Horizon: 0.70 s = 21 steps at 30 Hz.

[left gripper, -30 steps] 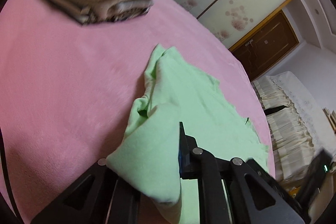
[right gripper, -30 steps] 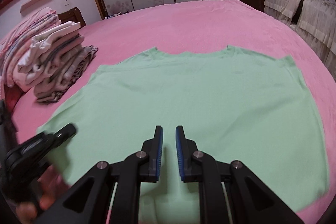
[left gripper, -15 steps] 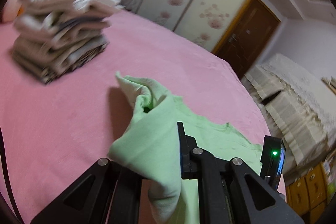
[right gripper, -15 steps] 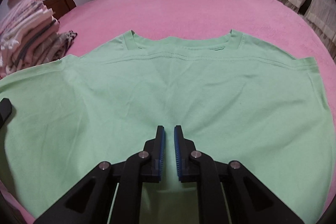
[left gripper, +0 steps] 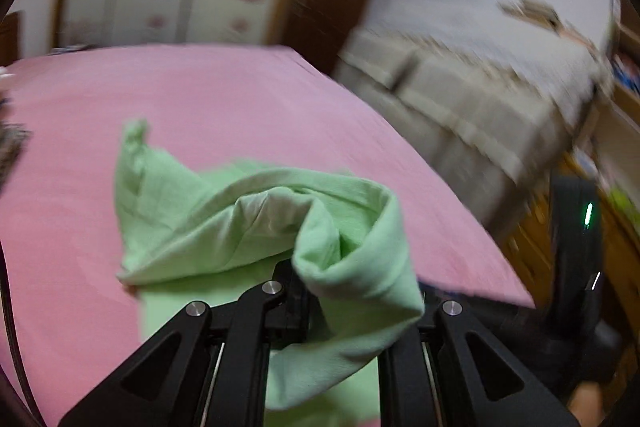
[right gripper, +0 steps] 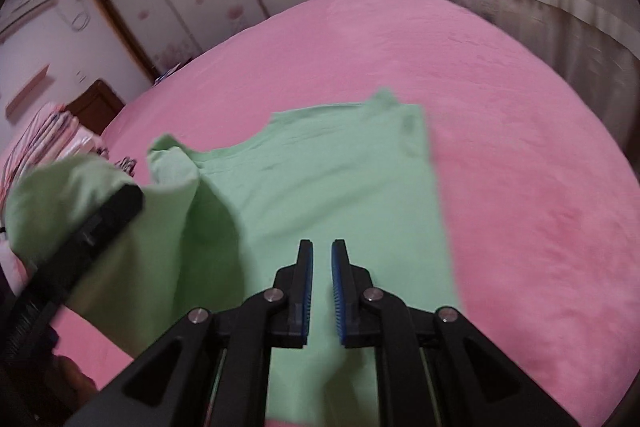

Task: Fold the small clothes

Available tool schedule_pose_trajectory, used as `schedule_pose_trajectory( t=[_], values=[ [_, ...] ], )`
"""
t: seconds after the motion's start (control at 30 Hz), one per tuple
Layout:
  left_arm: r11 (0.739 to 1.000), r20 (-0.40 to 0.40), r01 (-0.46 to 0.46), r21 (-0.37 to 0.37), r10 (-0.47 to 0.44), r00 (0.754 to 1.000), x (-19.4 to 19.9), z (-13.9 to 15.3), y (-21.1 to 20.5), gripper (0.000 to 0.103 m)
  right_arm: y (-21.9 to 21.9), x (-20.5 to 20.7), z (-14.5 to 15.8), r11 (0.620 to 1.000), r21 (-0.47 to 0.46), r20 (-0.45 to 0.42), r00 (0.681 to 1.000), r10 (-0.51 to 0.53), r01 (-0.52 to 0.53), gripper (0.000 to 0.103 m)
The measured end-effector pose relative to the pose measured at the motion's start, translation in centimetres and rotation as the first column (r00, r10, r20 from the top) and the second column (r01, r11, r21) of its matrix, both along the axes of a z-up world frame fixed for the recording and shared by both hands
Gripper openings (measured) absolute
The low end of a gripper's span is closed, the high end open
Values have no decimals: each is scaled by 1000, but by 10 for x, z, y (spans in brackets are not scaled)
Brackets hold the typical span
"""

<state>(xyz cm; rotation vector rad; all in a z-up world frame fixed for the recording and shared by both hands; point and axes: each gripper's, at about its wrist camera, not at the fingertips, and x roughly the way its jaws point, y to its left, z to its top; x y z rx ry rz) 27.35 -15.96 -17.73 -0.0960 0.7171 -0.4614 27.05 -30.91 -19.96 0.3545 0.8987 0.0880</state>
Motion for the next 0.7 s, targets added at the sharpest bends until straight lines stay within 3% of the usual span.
schedule_pose_trajectory(
  t=[0.1,0.17,0.3,0.4,0.57,0.7],
  values=[
    [995,-62,79,60,-75,995,-6,-27,-29,13,-27,-13,-8,998,-10,-20,998,-56,56,9],
    [990,-101,111,88,-102,990,-12,-43,-42,27,-40,-20,-12,997,-4,-34,997,-76,76,9],
    [990,-112,137,39,-132,985,-27,-45,-40,49,-47,-26,-13,997,4,-34,996,-79,79,9],
    [986,-98,162,-37,-165,981,-48,-35,-24,56,-40,-28,-9,999,16,-14,999,-49,49,9],
    [986,-107,105,-127,-119,987,-75,-20,27,62,-24,-38,6,998,28,45,997,59,-60,9],
    [995,-110,-19,-95,8,994,-87,-17,66,63,0,-44,19,987,-25,67,985,161,-159,14]
  ],
)
